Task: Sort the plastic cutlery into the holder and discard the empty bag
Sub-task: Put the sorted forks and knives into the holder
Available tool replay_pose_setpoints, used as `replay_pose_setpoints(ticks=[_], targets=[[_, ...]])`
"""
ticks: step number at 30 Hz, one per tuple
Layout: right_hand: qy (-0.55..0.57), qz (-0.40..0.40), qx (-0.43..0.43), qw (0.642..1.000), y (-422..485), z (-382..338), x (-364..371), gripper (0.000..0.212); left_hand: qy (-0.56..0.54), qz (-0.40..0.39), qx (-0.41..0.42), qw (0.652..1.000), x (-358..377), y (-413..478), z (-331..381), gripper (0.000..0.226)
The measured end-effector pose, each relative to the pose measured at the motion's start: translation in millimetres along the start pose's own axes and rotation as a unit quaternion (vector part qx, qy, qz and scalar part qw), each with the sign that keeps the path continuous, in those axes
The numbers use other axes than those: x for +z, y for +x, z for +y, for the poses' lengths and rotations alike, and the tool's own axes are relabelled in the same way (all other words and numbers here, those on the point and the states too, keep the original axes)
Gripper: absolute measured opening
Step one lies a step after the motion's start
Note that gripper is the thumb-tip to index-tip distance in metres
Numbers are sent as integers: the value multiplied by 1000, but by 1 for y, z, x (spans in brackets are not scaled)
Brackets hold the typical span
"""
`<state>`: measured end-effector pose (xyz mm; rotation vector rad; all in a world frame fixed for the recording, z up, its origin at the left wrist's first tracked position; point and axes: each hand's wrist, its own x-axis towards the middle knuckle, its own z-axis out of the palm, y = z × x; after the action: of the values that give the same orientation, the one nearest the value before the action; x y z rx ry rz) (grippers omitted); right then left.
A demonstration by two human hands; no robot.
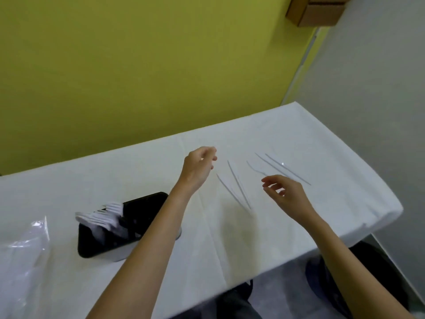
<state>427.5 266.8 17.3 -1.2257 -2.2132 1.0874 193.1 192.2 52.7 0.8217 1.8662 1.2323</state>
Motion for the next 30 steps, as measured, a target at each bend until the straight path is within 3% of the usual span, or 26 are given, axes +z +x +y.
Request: replay_pose_setpoints(ticks=[3, 8, 11, 15, 19, 21, 25, 28, 30], targets=[[-16, 12, 44, 999, 6, 41, -22, 17, 59, -17, -69, 996, 37, 11, -33, 21], [-98, 28, 76, 992, 23, 102, -52, 16, 81, 18, -160, 984, 76, 8, -81, 34], [-169, 14, 80, 982, 49, 131, -63, 23, 153, 43, -169, 973, 89, 13, -84, 42], [-238, -41, 79, 967, 83, 129, -53, 50, 251, 67, -171, 950, 102, 22, -78, 52], [-329, -90, -2, 940, 94, 104, -18, 63, 323, 101, -133, 931, 111, 21, -77, 38], [-325, -105, -23, 940, 93, 97, -3, 57, 335, 121, -111, 928, 111, 21, -77, 26], [-217, -95, 4, 971, 88, 89, 8, 42, 336, 135, -98, 927, 113, 25, -78, 18], [-154, -102, 46, 982, 86, 89, 7, 40, 249, 147, -148, 946, 113, 34, -74, 22], [-175, -125, 59, 975, 88, 93, 3, 28, 185, 148, -174, 956, 114, 43, -70, 28]])
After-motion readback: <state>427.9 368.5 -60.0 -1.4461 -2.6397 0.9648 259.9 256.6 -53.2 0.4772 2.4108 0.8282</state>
